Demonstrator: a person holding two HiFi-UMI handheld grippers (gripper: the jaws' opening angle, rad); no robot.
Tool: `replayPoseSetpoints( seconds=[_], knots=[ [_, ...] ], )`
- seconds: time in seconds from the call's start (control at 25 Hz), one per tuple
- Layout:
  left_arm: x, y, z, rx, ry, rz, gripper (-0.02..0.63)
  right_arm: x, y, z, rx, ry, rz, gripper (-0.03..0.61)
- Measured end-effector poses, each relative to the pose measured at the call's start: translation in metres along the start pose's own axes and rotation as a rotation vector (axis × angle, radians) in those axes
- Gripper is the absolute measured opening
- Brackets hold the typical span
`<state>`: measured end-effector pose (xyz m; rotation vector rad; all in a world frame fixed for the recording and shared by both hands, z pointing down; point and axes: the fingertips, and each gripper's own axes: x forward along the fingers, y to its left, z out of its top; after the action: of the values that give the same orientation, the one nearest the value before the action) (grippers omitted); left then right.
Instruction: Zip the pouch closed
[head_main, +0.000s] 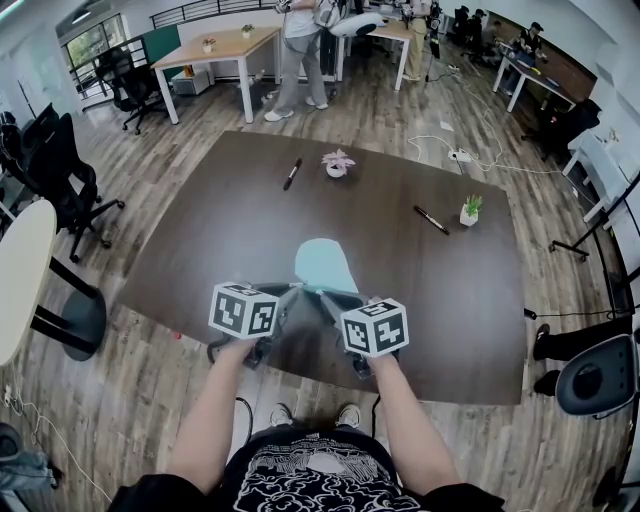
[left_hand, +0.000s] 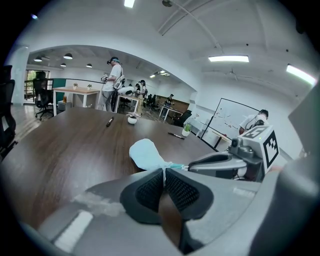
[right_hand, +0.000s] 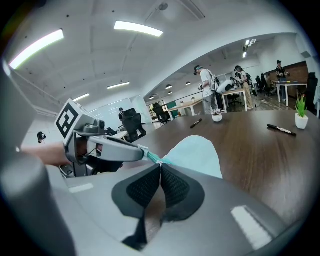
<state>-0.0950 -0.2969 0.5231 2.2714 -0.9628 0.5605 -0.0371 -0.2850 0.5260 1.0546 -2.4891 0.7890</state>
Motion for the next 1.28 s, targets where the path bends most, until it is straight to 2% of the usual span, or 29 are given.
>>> replayPoseSetpoints(
  seconds=[0.88,1.28],
  knots=[
    [-0.002,0.006,-0.004,-0.025,-0.010,0.019,0.021,0.001,-0.002,-0.004,0.010,0.008,-0.001,0.009],
    [-0.008,0.015,0.003,-0.028,-0.030,0.061,0.021,-0.002,-0.009,-0.001,0.021,0.001,-0.031,0.008]
  ],
)
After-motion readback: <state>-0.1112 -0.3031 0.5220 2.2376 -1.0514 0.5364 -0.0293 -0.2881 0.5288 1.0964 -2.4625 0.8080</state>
